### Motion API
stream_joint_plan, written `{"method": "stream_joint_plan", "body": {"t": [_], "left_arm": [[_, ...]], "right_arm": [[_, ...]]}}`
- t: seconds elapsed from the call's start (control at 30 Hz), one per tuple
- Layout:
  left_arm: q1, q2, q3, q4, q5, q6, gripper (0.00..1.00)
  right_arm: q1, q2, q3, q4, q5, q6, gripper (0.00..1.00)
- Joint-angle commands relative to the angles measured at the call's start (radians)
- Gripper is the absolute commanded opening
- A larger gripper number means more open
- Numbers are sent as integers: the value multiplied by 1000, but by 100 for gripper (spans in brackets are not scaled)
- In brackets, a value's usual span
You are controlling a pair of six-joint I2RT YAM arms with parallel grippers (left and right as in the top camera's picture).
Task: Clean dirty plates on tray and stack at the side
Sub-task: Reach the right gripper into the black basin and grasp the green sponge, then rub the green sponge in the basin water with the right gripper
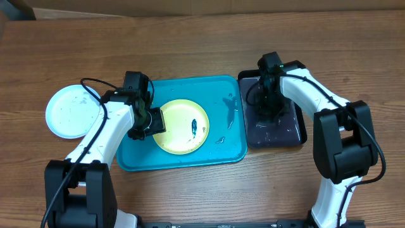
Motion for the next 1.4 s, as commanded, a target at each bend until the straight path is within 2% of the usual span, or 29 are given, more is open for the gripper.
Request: {"method": "stream_joint_plan", "body": {"t": [0.0, 0.17, 0.3, 0.37, 0.5, 0.63, 1.0, 1.17, 1.37], "left_arm": [[1, 7, 11, 3, -7, 19, 57], [1, 7, 11, 6, -31, 0, 57], [1, 7, 11, 13, -33, -9, 56], [1, 7, 11, 21, -33, -9, 52], [1, 8, 7, 48, -62, -16, 37], [-1, 10, -10, 83, -83, -31, 37], [-1, 106, -11, 100, -77, -31, 27], [-1, 182, -11, 117, -40, -30, 4], [0, 180, 22, 91, 26, -31, 4]], "right_arm": [[1, -27, 13, -8, 17, 11, 4], [0, -66, 130, -113, 18, 11, 4], [0, -95, 143, -147, 17, 11, 4], [0, -92, 138, -158, 22, 11, 4], [0, -86, 107, -150, 40, 11, 4], [0, -86, 103, -149, 40, 11, 4], [-2, -86, 103, -158, 39, 11, 4], [-2, -86, 103, -155, 40, 7, 4], [-27, -87, 152, -178, 47, -17, 4]]}}
